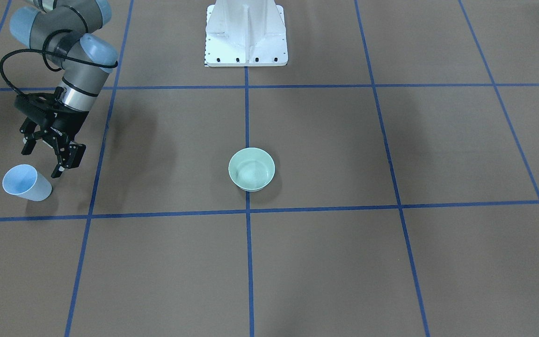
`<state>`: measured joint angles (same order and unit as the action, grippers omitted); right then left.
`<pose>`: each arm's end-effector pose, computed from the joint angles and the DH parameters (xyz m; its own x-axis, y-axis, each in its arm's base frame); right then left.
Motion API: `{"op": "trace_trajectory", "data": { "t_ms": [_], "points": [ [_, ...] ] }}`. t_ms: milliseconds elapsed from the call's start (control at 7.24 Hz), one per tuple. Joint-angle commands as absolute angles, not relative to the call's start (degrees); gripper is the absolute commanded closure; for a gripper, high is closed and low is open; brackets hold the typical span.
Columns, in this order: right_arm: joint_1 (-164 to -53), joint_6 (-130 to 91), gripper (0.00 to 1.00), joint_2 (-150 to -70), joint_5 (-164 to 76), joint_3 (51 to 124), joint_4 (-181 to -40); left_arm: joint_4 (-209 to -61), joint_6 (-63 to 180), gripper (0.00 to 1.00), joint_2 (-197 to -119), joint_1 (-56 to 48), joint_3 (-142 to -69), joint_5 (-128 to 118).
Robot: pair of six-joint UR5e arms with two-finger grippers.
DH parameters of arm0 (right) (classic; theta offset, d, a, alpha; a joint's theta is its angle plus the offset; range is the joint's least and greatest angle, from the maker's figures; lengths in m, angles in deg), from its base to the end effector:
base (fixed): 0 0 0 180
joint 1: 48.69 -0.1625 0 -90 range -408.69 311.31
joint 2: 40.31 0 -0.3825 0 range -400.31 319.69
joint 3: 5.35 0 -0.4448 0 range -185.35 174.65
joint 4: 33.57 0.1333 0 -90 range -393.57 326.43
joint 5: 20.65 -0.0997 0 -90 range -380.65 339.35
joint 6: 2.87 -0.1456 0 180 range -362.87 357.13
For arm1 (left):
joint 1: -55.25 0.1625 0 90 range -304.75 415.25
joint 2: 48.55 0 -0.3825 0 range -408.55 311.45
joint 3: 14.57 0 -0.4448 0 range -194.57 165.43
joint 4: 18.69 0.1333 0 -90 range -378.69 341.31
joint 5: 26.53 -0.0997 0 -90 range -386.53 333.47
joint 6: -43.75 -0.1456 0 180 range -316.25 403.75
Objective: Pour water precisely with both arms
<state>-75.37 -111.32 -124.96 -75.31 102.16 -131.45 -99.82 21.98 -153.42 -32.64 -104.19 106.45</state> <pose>-0.4139 -0.4514 0.4595 0.6606 0.6209 0.4220 -0.7473 0.4905 0.4482 -0.0105 -0.6393 0.5171 0.6631 0.4558 -0.5938 -0.3043 0.8889 0.3426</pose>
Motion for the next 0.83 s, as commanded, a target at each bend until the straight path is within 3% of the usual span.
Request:
{"op": "trace_trajectory", "data": {
  "t_ms": [0, 690],
  "points": [
    [-73.74, -116.31, 0.01, -124.60, -72.60, 97.15, -131.48, -99.72, 22.22, 0.00, -152.79, -32.64, -105.00, 106.63],
    [-74.96, -117.48, 0.01, -124.25, -69.18, 92.06, -131.74, -99.72, 22.31, 0.00, -152.70, -32.64, -105.62, 106.63]
  ]
}}
